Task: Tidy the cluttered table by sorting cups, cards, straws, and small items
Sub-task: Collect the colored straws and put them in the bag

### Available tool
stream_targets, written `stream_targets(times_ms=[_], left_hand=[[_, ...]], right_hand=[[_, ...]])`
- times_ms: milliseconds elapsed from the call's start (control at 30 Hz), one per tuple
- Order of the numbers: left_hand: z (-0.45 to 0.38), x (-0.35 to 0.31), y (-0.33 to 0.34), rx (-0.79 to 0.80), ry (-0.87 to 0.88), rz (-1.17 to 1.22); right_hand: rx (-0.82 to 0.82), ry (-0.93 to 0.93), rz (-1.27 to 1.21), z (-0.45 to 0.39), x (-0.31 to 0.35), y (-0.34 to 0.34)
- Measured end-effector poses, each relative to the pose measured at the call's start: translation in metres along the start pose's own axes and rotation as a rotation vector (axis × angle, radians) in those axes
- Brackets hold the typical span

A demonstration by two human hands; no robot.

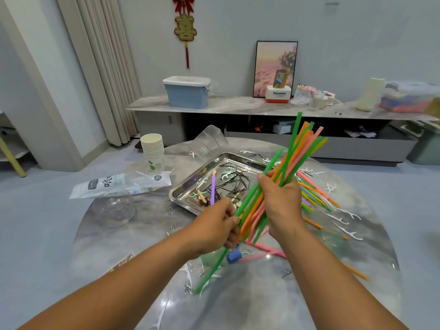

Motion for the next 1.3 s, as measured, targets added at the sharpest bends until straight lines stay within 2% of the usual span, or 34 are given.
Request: stream_targets(times_ms=[167, 333, 500, 767, 867, 1000, 1067, 1200, 1300], left_hand=[[0.004, 0.009, 0.016, -0.011, 0.048, 0.054], [0.008, 0.012, 0.016, 0.02, 0.098, 0.086], [0.011, 0.014, 0.013, -0.001, 0.143, 0.023], [0.009, 0.029, 0.015, 0.001, 0.092, -0.288], [0.008, 0.029, 0.013, -0.004, 0.067, -0.205], [0.005, 0.028, -0.001, 0.009, 0.048, -0.161], [0.002, 0.03, -0.009, -0.033, 0.028, -0.077], [-0.001, 0.02, -0.02, -0.147, 0.126, 0.087], [0.001, 0.007, -0.015, -0.111, 0.246, 0.042]], right_hand=[[-0.044, -0.037, 0.041, 0.019, -0.003, -0.004], [0.099, -0.199, 0.116, 0.042, 0.001, 0.0], [0.112, -0.247, 0.155, 0.055, -0.003, 0.002], [0.066, -0.259, 0.111, 0.056, 0.009, 0.001], [0.038, -0.293, 0.042, 0.054, 0.025, -0.002], [-0.091, -0.332, -0.11, 0.034, 0.054, -0.015], [-0.119, -0.338, -0.116, 0.023, 0.062, -0.025], [0.016, -0.183, 0.041, 0.02, 0.053, -0.029], [0.189, -0.087, 0.211, 0.035, 0.038, -0.018]])
Point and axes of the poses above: each hand's wrist, its own z-axis away from the middle knuckle, its own y-axis out of the palm, x = y × z, the point moved 2 cm from there along -z, towards the middle knuckle, and after that the axes turned 4 degrees about y, right-handed, at the moved point
